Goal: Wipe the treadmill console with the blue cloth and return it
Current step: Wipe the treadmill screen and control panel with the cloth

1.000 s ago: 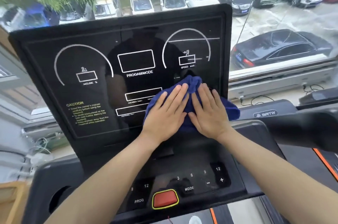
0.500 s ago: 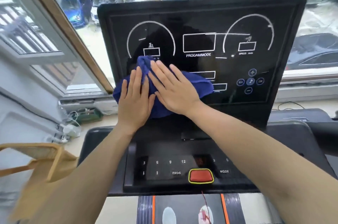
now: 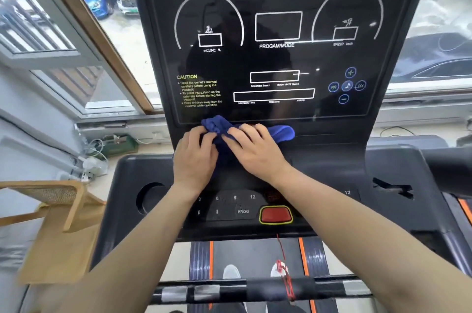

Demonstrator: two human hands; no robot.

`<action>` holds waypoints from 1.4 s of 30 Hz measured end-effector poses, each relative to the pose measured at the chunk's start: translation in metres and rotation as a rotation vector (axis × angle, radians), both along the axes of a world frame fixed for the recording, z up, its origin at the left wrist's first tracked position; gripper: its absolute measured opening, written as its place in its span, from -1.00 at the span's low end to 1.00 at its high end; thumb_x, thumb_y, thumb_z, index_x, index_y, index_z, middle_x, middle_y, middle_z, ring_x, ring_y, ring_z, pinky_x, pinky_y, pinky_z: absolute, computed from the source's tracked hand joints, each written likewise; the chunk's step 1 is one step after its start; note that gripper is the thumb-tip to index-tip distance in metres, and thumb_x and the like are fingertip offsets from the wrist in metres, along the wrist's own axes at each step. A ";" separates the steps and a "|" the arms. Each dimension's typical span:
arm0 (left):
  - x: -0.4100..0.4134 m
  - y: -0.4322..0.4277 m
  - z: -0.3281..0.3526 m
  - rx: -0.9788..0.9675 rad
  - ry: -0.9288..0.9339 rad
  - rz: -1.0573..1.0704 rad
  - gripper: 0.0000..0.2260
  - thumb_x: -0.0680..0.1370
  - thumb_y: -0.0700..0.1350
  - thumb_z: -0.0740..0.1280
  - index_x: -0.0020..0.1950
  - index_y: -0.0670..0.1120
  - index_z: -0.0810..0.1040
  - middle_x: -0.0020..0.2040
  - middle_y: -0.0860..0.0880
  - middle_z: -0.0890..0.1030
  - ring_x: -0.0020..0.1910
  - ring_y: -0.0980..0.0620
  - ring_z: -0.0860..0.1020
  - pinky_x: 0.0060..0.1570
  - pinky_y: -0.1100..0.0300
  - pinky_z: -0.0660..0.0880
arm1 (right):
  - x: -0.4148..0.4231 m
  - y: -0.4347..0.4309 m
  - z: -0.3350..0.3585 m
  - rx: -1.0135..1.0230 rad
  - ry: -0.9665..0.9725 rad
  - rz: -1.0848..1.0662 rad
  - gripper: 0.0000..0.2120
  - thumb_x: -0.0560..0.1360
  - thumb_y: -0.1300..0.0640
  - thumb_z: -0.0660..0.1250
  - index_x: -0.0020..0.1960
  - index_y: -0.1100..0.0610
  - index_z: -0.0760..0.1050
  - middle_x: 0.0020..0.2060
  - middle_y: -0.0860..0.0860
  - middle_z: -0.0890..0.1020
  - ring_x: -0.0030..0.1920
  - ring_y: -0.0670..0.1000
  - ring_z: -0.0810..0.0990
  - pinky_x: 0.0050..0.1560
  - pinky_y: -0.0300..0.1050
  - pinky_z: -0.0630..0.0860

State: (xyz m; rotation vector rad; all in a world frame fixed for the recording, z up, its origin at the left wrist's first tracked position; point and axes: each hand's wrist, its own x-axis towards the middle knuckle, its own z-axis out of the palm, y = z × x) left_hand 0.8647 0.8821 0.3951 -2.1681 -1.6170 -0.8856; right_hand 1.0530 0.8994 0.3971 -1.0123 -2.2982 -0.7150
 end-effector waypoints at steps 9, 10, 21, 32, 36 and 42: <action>0.047 0.006 0.017 0.107 0.176 -0.149 -0.86 0.60 -0.20 0.31 -0.02 -0.10 0.67 -0.19 -0.08 0.58 -0.22 -0.14 0.55 -0.21 0.00 0.38 | 0.056 -0.005 0.013 -0.016 0.052 -0.108 -0.83 0.60 0.20 0.28 0.03 0.08 0.65 -0.13 0.03 0.65 -0.20 0.13 0.57 -0.16 0.03 0.44; 0.060 0.007 0.019 0.108 0.187 -0.180 -0.85 0.62 -0.18 0.30 -0.03 -0.09 0.67 -0.21 -0.07 0.57 -0.23 -0.13 0.54 -0.21 0.00 0.38 | 0.072 -0.007 0.013 -0.014 0.053 -0.125 -0.83 0.60 0.20 0.28 0.03 0.07 0.65 -0.12 0.04 0.65 -0.20 0.13 0.57 -0.15 0.03 0.43; 0.244 0.021 0.036 -0.008 0.207 -0.440 -0.87 0.46 -0.33 0.34 -0.25 -0.16 0.58 -0.28 -0.12 0.53 -0.29 -0.14 0.49 -0.25 0.00 0.37 | 0.227 -0.027 0.017 -0.177 0.032 -0.451 -0.87 0.34 0.26 0.42 -0.11 0.19 0.58 -0.13 0.14 0.61 -0.16 0.22 0.54 -0.17 0.07 0.40; 0.116 0.017 0.025 0.037 0.125 -0.323 -0.82 0.62 -0.18 0.31 -0.14 -0.09 0.66 -0.27 -0.06 0.51 -0.28 -0.11 0.47 -0.26 0.00 0.35 | 0.116 -0.014 0.024 -0.167 0.036 -0.205 -0.93 0.49 0.26 0.35 -0.15 0.17 0.59 -0.21 0.10 0.60 -0.19 0.19 0.52 -0.19 0.08 0.36; 0.027 0.007 0.023 0.037 0.176 -0.146 -0.84 0.60 -0.18 0.32 -0.07 -0.06 0.69 -0.23 -0.05 0.57 -0.24 -0.11 0.53 -0.24 0.00 0.38 | 0.017 -0.007 0.035 -0.188 0.024 -0.116 -0.88 0.47 0.29 0.33 -0.23 0.17 0.56 -0.29 0.09 0.56 -0.22 0.16 0.50 -0.18 0.05 0.30; -0.044 -0.004 0.021 -0.030 0.196 -0.007 -0.92 0.51 -0.22 0.40 -0.04 -0.11 0.67 -0.15 -0.09 0.59 -0.18 -0.17 0.54 -0.18 -0.04 0.39 | -0.064 -0.009 0.045 -0.341 -0.026 -0.083 -0.73 0.47 0.27 0.11 -0.16 0.19 0.58 -0.21 0.10 0.59 -0.14 0.18 0.51 -0.11 0.07 0.38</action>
